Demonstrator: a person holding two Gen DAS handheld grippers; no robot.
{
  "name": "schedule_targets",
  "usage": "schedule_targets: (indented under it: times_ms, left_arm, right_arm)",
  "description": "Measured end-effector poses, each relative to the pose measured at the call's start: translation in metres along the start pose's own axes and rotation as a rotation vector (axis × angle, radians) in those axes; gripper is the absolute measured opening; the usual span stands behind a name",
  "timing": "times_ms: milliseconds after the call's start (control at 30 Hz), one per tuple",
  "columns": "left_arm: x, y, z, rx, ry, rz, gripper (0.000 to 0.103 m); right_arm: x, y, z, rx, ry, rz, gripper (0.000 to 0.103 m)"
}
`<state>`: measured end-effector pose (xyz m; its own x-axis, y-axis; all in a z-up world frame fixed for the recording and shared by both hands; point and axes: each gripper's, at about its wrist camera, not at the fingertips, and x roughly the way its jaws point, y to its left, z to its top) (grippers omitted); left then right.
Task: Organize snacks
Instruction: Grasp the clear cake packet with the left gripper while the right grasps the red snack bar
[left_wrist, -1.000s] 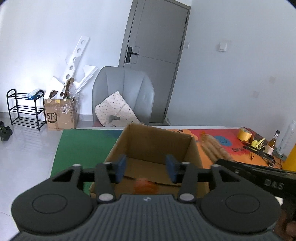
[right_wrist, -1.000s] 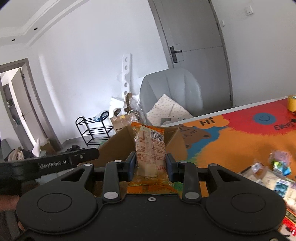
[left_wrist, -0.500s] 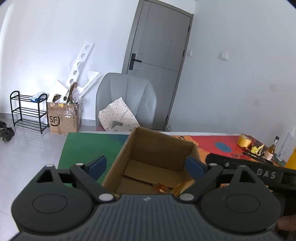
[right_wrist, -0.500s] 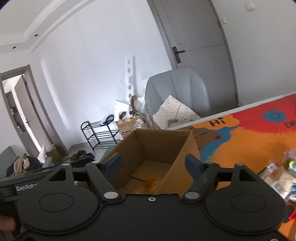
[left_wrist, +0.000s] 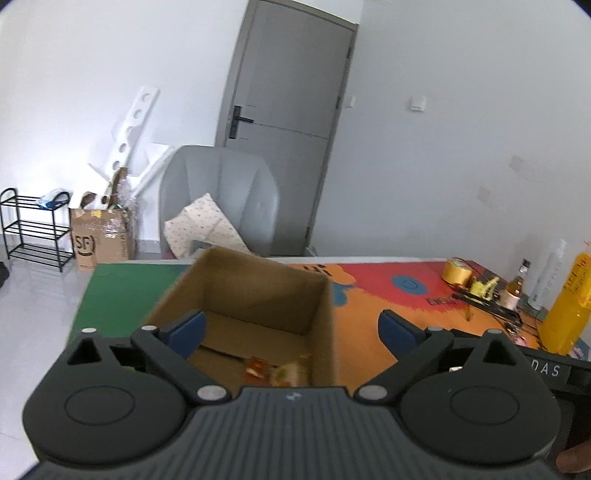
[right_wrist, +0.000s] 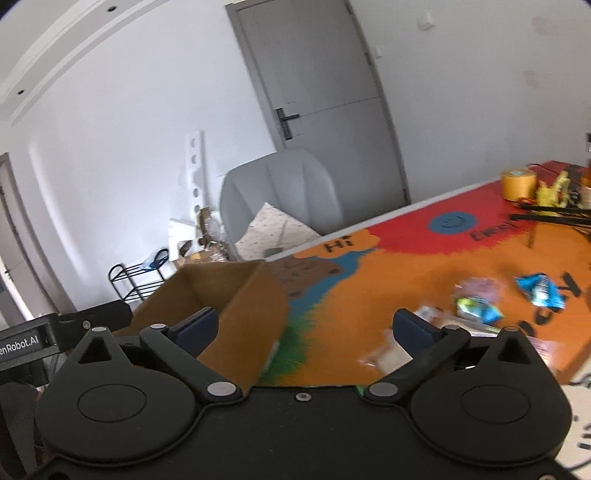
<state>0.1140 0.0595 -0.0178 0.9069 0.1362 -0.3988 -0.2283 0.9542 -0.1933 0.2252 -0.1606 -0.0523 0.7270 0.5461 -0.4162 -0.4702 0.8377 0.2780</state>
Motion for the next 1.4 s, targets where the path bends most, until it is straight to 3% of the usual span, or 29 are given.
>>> schedule_targets:
  times_ms: [933,1033,1100,1200,1400]
  left_arm:
    - [0.023,-0.081,-0.029,0.071,0.166,-0.17,0.099]
    - [0.032,-0.09,-0.037,0.074,0.196,-0.17,0.099]
    - [0.037,-0.095,-0.042,0.077,0.214,-0.17,0.099]
    - [0.045,-0.103,-0.049,0.088,0.233,-0.163,0.099]
    - [0.063,-0.115,-0.062,0.099,0.283,-0.142,0.099]
  right_arm:
    - [-0.055,-0.096,-0.023,0.085,-0.01,-0.148,0.102]
    - [-0.05,-0.102,-0.029,0.08,0.003,-0.152,0.095]
    - [-0.045,-0.107,-0.032,0.085,0.006,-0.168,0.08]
    - [-0.037,-0.117,-0.035,0.122,0.027,-0.171,0.066]
    - [-0.022,-0.126,-0.039,0.133,0.036,-0.15,0.06]
